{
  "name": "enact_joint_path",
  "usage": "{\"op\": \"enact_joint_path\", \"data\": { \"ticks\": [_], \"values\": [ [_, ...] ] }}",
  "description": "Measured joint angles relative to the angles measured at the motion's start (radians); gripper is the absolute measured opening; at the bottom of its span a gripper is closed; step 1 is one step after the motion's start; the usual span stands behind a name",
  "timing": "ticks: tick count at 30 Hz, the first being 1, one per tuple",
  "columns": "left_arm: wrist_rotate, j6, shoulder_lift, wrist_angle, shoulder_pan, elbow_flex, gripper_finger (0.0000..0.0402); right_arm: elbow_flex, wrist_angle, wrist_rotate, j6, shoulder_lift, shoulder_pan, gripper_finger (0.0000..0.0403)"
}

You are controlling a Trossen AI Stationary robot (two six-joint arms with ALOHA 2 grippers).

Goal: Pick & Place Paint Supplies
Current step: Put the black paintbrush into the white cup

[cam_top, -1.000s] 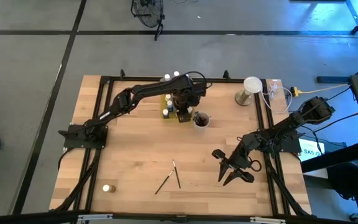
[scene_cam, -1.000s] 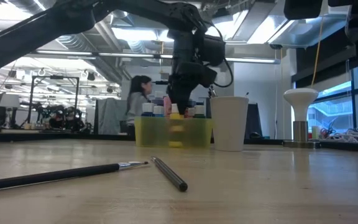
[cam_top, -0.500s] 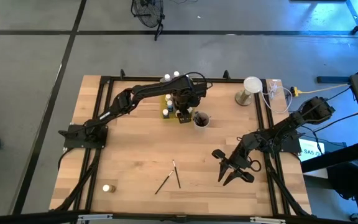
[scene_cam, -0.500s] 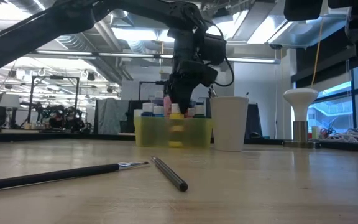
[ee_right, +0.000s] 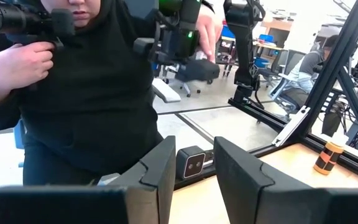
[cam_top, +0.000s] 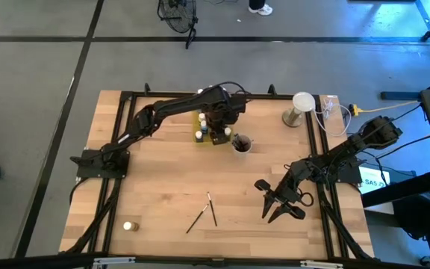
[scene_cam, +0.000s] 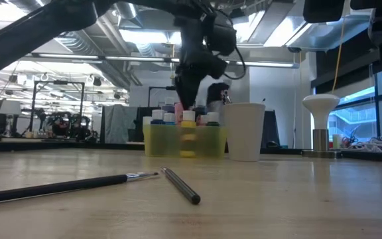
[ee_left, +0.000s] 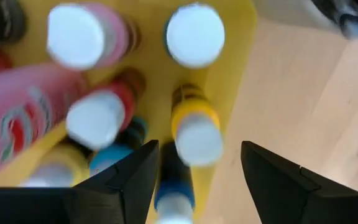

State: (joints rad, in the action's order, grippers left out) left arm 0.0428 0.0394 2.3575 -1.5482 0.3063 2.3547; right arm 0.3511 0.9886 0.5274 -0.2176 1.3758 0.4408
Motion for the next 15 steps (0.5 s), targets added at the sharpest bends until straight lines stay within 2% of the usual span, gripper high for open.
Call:
{"op": "enact_joint_path", "data": {
  "ticks": [5, 8, 12, 15],
  "values": [
    [0.007, -0.086, -0.051, -0.022, -0.033, 0.0, 0.0223, 0.0, 0.004, -0.001, -0.005, 0.0, -0.002, 0.0112],
    [0.047, -0.137, -0.079, -0.023, -0.078, 0.0, 0.0223, 0.0, 0.005, -0.034, -0.007, 0.0, -0.002, 0.0112],
    [0.111, -0.194, -0.106, -0.023, -0.172, 0.0, 0.0222, 0.0, 0.002, -0.071, 0.007, 0.0, -0.001, 0.0112],
    [0.11, -0.238, -0.118, -0.023, -0.267, 0.0, 0.0223, 0.0, 0.002, -0.079, 0.049, 0.0, 0.0, 0.0112]
  ]
}}
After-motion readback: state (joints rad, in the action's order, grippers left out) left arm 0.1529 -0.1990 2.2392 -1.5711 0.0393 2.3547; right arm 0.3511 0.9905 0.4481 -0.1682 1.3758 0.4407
